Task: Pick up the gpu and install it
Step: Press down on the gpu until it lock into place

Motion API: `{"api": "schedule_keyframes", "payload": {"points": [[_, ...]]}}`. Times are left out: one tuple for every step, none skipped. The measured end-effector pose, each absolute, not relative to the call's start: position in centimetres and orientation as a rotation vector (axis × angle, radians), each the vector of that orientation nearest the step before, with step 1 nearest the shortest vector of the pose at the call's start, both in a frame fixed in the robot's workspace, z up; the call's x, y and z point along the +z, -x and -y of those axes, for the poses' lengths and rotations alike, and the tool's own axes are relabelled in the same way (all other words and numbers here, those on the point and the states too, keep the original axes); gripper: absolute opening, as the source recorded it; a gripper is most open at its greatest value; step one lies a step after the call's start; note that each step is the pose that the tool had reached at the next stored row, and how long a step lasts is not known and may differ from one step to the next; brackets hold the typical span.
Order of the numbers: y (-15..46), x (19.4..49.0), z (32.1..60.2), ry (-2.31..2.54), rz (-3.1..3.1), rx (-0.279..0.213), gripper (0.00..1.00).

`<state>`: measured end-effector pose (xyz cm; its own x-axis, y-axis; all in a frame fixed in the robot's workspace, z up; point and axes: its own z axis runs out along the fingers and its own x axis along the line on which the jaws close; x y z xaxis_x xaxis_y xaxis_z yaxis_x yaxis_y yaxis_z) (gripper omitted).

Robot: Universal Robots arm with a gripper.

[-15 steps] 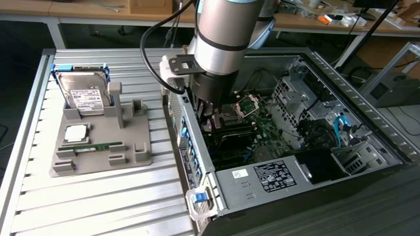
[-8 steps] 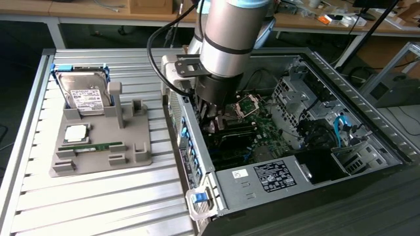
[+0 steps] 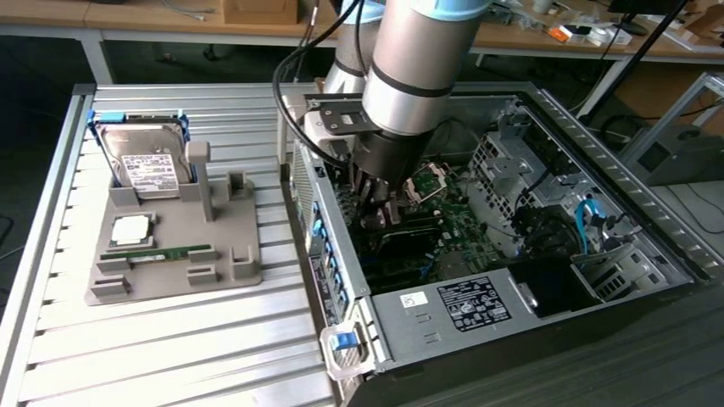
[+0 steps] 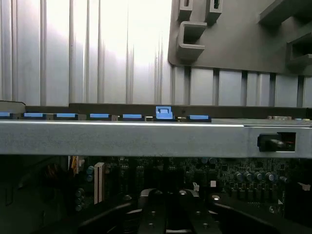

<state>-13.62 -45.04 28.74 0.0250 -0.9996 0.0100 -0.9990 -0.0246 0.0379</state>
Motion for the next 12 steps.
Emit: {"api": "schedule_keyframes", "payload": {"points": [[13.4,28.7,45.0,-2.224,2.169,-0.031,0.11],[13.2,28.6,45.0,-2.223,2.169,-0.032,0.11],[13.0,28.6,45.0,-2.223,2.169,-0.033,0.11],[12.8,28.5,45.0,-2.222,2.168,-0.034,0.11],[12.7,28.5,45.0,-2.222,2.167,-0.035,0.11],[12.5,28.4,45.0,-2.222,2.167,-0.036,0.11],[12.4,28.4,45.1,-2.221,2.167,-0.037,0.11],[12.3,28.4,45.1,-2.221,2.166,-0.037,0.11],[12.1,28.3,45.1,-2.221,2.166,-0.038,0.11],[12.1,28.3,45.1,-2.220,2.166,-0.039,0.11],[12.0,28.2,45.1,-2.220,2.166,-0.039,0.11],[12.0,28.0,45.1,-2.220,2.166,-0.039,0.11]]}}
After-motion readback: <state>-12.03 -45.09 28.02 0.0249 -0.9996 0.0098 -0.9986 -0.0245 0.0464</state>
